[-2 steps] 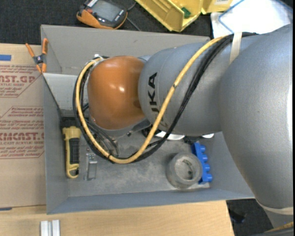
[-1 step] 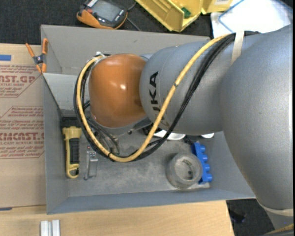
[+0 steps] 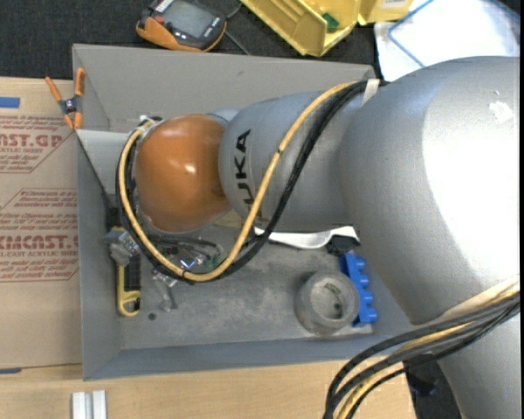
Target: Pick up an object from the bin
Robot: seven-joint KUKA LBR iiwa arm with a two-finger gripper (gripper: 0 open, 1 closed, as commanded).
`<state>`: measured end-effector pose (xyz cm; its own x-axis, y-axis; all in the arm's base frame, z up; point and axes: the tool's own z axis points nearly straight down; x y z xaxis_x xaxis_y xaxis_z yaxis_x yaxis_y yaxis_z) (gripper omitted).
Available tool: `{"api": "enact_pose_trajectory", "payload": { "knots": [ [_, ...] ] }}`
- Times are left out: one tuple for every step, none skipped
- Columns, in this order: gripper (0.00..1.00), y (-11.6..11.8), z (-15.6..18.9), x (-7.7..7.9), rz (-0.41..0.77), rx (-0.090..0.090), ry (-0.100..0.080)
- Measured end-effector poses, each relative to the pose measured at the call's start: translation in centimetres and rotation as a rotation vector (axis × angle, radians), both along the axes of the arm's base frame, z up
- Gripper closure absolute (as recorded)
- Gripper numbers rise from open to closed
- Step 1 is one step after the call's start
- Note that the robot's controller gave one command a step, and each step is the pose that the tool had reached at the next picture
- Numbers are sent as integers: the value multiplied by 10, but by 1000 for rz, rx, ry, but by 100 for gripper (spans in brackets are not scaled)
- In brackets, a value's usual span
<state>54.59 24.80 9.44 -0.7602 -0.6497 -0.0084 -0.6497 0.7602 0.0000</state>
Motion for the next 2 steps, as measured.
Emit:
{"api": "enact_pose_trajectory", "payload": {
  "knots": [
    [0,-2,39,-24,299,-1,1],
    [0,0,5,12,599,2,-13]
  ]
}}
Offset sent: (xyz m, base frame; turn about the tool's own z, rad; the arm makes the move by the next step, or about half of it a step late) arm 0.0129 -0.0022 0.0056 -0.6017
